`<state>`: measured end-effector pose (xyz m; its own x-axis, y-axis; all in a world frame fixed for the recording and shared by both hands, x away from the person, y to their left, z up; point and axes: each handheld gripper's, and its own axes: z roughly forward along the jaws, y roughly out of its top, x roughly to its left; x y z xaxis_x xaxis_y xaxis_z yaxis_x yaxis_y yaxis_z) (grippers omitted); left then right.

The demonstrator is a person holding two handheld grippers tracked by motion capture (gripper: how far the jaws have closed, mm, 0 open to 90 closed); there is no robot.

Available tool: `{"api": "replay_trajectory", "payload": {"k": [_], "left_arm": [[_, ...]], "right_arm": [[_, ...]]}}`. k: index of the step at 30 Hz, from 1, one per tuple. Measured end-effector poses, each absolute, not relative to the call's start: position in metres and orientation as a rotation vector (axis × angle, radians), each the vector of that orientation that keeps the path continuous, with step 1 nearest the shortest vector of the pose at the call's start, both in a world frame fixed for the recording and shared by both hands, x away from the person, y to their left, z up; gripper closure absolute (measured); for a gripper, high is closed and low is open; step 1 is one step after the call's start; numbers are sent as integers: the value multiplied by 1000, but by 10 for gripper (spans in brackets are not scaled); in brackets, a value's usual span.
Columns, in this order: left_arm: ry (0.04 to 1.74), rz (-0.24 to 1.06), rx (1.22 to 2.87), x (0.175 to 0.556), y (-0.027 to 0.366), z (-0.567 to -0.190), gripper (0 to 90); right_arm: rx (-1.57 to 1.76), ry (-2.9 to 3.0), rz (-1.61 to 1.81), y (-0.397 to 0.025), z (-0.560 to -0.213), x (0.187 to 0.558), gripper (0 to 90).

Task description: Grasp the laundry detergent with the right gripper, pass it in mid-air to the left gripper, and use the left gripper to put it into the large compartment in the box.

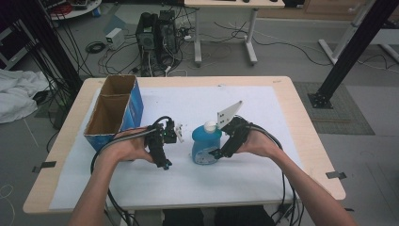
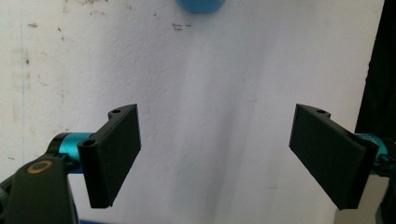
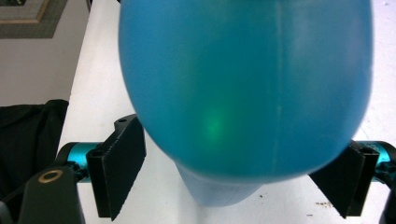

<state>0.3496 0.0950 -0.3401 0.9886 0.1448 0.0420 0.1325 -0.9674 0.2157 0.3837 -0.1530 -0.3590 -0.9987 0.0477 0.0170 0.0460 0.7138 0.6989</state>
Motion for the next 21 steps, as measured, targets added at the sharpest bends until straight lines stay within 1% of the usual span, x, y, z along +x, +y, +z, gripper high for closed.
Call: {"api": "replay_trajectory", "payload": {"k": [2, 4, 13, 14, 15, 21], "left_arm": [[207, 83, 2921, 350, 95, -340, 166], [209, 82, 2915, 349, 95, -341, 167], [214, 74, 2923, 349, 97, -342, 167], [213, 73, 2923, 349, 97, -342, 167], [214, 79, 2917, 349, 97, -342, 167], [215, 80, 2917, 349, 98, -342, 167]], "right_arm": [[82, 2905, 1178, -153, -360, 384, 170], [107, 2923, 1168, -154, -360, 383, 193], [91, 2908, 1183, -151, -363, 385, 197], [101, 2914, 1182, -150, -363, 384, 206], [86, 2911, 1185, -150, -363, 384, 235], [94, 2906, 1202, -149, -364, 383, 238]]}}
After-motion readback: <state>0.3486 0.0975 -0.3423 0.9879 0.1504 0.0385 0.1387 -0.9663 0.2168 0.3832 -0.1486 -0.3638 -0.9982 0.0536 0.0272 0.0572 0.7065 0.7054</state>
